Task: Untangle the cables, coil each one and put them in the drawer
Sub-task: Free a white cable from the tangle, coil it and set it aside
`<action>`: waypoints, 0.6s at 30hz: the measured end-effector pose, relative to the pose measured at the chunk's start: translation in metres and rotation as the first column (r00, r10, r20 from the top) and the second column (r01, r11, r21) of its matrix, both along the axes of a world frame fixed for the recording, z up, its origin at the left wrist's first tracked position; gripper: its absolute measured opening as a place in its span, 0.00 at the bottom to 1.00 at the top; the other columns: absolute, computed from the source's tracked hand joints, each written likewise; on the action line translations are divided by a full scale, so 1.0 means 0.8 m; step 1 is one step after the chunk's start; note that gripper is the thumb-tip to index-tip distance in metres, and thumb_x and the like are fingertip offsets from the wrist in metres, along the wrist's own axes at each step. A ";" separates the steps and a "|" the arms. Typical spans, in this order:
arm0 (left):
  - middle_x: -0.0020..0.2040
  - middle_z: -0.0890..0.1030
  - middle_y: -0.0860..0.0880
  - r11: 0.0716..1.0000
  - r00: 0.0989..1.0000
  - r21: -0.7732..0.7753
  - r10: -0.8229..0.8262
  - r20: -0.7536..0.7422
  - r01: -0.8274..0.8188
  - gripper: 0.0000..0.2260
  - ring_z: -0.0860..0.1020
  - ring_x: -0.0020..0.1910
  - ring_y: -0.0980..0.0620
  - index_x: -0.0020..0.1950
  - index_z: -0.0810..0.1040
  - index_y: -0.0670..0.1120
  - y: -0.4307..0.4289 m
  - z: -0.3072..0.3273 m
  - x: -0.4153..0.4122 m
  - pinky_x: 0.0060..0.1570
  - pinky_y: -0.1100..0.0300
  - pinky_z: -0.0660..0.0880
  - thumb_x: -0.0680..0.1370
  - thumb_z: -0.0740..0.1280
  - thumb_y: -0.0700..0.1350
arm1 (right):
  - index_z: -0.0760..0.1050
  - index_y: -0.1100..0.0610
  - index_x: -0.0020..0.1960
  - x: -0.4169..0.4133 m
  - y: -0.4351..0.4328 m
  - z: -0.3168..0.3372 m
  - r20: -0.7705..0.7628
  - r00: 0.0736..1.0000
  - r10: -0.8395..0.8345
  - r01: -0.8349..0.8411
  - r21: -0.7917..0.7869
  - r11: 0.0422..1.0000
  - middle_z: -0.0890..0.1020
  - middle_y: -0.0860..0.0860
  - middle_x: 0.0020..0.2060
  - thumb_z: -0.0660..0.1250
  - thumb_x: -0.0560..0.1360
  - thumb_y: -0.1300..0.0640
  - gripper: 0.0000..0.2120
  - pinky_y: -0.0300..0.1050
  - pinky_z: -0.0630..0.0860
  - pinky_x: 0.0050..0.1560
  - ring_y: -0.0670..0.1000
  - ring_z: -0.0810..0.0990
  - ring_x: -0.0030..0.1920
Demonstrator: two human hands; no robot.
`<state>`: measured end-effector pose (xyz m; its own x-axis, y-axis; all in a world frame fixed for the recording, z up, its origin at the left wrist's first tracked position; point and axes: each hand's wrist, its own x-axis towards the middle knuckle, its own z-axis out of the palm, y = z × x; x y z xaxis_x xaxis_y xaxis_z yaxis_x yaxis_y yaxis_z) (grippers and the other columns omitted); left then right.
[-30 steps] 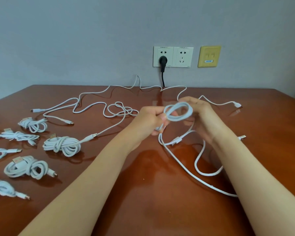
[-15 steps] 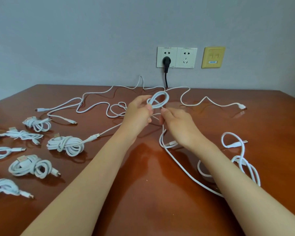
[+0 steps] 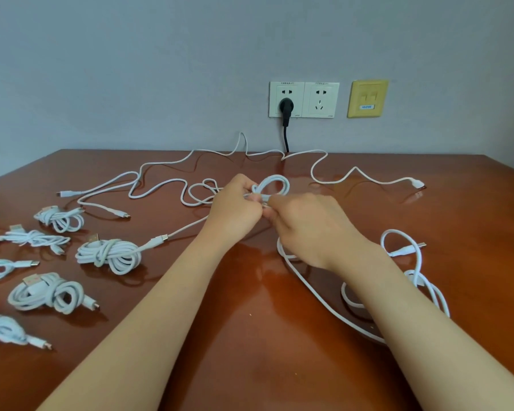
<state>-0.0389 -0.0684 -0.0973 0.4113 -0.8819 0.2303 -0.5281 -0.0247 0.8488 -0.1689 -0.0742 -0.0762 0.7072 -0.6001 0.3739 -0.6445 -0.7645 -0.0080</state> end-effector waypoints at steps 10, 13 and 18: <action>0.34 0.79 0.55 0.947 0.939 0.086 -0.319 0.129 0.310 0.12 0.76 0.38 0.56 0.38 0.73 0.55 0.010 -0.002 0.007 0.47 0.55 0.74 0.75 0.63 0.37 | 0.79 0.49 0.37 -0.014 -0.029 -0.006 0.523 0.840 -0.144 -0.013 0.284 0.959 0.74 0.46 0.38 0.71 0.70 0.53 0.04 0.43 0.66 0.41 0.47 0.72 0.41; 0.34 0.79 0.57 0.910 0.900 0.138 -0.410 0.147 0.392 0.14 0.75 0.35 0.60 0.39 0.75 0.54 0.012 -0.002 0.006 0.44 0.59 0.71 0.76 0.63 0.35 | 0.78 0.48 0.33 -0.017 -0.037 -0.007 0.564 0.796 -0.219 -0.043 0.415 0.909 0.76 0.43 0.31 0.76 0.65 0.53 0.07 0.44 0.70 0.41 0.44 0.73 0.34; 0.30 0.78 0.56 0.825 0.827 0.060 -0.560 -0.046 0.562 0.10 0.72 0.27 0.63 0.45 0.76 0.44 0.019 0.004 -0.001 0.30 0.72 0.67 0.78 0.60 0.31 | 0.79 0.52 0.33 -0.031 -0.047 0.000 0.672 0.666 -0.325 -0.296 0.637 0.712 0.79 0.45 0.25 0.75 0.65 0.61 0.07 0.32 0.73 0.33 0.40 0.75 0.27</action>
